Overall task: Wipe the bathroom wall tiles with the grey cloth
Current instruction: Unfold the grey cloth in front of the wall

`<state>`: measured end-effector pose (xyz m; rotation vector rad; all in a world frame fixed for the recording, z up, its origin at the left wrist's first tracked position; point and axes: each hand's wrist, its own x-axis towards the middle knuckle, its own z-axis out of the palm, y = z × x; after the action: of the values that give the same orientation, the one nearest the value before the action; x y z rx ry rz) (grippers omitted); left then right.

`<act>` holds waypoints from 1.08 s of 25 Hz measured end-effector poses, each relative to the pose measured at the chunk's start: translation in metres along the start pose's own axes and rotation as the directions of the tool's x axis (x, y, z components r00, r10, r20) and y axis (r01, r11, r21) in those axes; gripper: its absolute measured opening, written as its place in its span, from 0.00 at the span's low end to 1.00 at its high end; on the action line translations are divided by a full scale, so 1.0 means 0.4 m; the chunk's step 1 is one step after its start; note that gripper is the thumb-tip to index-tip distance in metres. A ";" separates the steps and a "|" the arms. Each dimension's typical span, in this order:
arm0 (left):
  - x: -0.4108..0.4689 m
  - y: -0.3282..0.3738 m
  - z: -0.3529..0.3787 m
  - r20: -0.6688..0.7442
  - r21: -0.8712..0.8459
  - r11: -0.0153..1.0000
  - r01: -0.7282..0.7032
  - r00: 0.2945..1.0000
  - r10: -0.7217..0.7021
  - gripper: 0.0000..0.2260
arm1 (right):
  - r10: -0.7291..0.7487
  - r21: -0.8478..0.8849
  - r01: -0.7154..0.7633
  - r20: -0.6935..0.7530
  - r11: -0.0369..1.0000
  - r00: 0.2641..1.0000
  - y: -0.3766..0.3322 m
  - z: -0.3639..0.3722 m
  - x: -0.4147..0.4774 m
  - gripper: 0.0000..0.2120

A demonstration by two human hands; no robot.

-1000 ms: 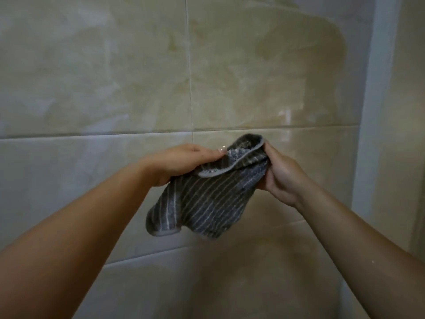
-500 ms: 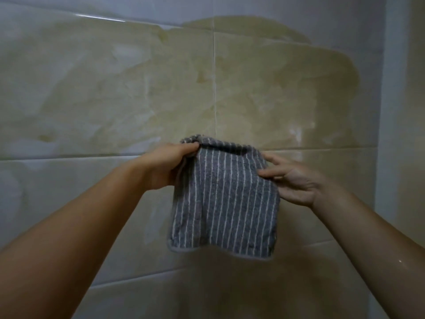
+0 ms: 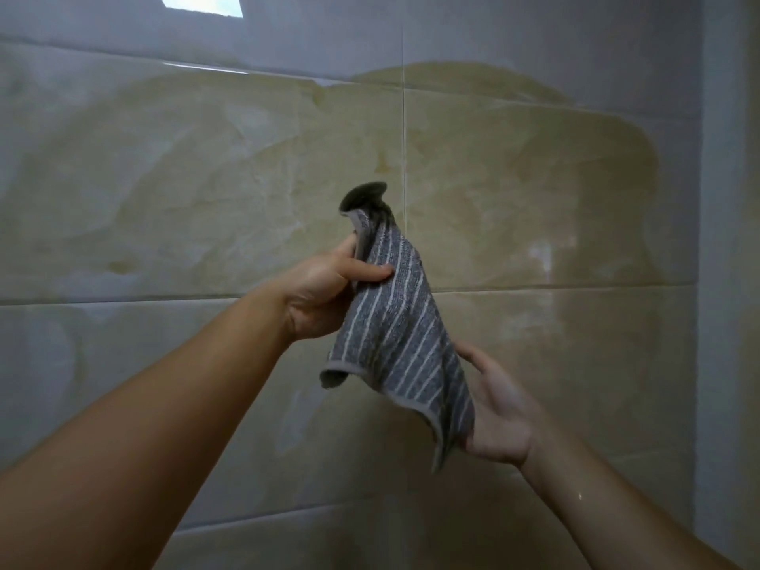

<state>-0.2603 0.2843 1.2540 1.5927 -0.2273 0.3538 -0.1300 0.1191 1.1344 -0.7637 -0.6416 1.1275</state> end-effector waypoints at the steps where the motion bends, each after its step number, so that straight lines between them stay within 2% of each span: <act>1: -0.002 0.006 -0.014 -0.014 0.013 1.000 -0.002 1.000 0.002 0.22 | -0.061 0.013 0.061 -0.029 0.998 0.998 -0.005 0.013 -0.002 0.25; 3: -0.011 0.020 -0.053 -0.002 0.071 0.997 0.026 1.000 -0.026 0.27 | -0.254 -0.060 0.247 -0.184 0.967 0.950 -0.045 0.019 -0.006 0.15; 4: -0.018 0.030 -0.072 0.008 0.131 0.989 0.067 0.998 -0.069 0.28 | -0.360 -0.134 0.335 -0.262 0.933 0.895 -0.073 0.026 -0.012 0.11; 6: -0.026 0.053 -0.101 -0.060 0.319 0.932 0.170 0.985 -0.159 0.24 | -0.605 -0.338 0.509 -0.315 0.792 0.732 -0.139 0.028 -0.024 0.09; 7: -0.027 0.065 -0.108 -0.136 0.417 0.883 0.217 0.975 -0.175 0.19 | -0.707 -0.494 0.527 -0.313 0.691 0.634 -0.168 0.031 -0.033 0.09; 9: -0.020 0.083 -0.110 -0.311 0.522 0.800 0.297 0.939 -0.146 0.08 | -0.843 -0.809 0.371 -0.259 0.456 0.471 -0.212 0.041 -0.052 0.07; 10: -0.015 0.091 -0.105 -0.372 0.523 0.793 0.312 0.921 -0.117 0.03 | -0.883 -0.889 0.286 -0.221 0.357 0.413 -0.232 0.043 -0.058 0.06; 11: -0.006 0.095 -0.103 -0.405 0.511 0.807 0.298 0.911 -0.080 0.04 | -0.910 -0.921 0.256 -0.187 0.294 0.370 -0.252 0.052 -0.063 0.06; 12: 0.004 0.098 -0.102 -0.436 0.479 0.830 0.285 0.898 -0.057 0.05 | -0.923 -0.925 0.267 -0.171 0.271 0.344 -0.271 0.059 -0.065 0.06; 13: 0.015 0.099 -0.106 -0.455 0.440 0.858 0.265 0.889 -0.041 0.04 | -0.919 -0.907 0.304 -0.176 0.290 0.353 -0.291 0.069 -0.068 0.06; 14: 0.020 0.102 -0.106 -0.479 0.397 0.881 0.257 0.877 -0.040 0.03 | -0.892 -0.868 0.353 -0.193 0.349 0.409 -0.308 0.082 -0.072 0.06; 15: 0.025 0.104 -0.109 -0.487 0.350 0.903 0.247 0.872 -0.050 0.05 | -0.845 -0.817 0.392 -0.200 0.424 0.495 -0.325 0.092 -0.076 0.07; 17: 0.031 0.117 -0.119 -0.488 0.293 0.929 0.226 0.871 -0.058 0.09 | -0.751 -0.762 0.391 -0.182 0.515 0.634 -0.355 0.118 -0.086 0.11; 19: 0.037 0.135 -0.131 -0.497 0.316 0.933 0.174 0.868 0.007 0.10 | -0.740 -0.843 0.292 -0.172 0.452 0.650 -0.390 0.141 -0.086 0.15; 21: 0.045 0.159 -0.140 -0.505 0.277 0.959 0.062 0.858 0.090 0.09 | -0.806 -0.941 0.147 -0.171 0.303 0.567 -0.420 0.169 -0.070 0.14; 23: 0.061 0.183 -0.143 -0.438 0.207 0.977 -0.057 0.887 0.145 0.11 | -0.903 -0.985 0.046 -0.136 0.169 0.407 -0.448 0.190 -0.046 0.11; 25: 0.090 0.203 -0.145 -0.377 0.296 0.948 -0.118 0.897 0.229 0.15 | -0.969 -0.998 0.026 -0.046 0.054 0.244 -0.477 0.199 -0.021 0.05; 27: 0.128 0.220 -0.139 -0.364 0.446 0.879 -0.169 0.863 0.350 0.15 | -0.990 -0.999 0.030 0.027 -0.023 0.141 -0.511 0.190 -0.006 0.06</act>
<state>-0.2489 0.3385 1.3561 1.8371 -0.0232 1.0188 -0.0786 0.0847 1.3437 -1.5571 -0.6212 -0.9011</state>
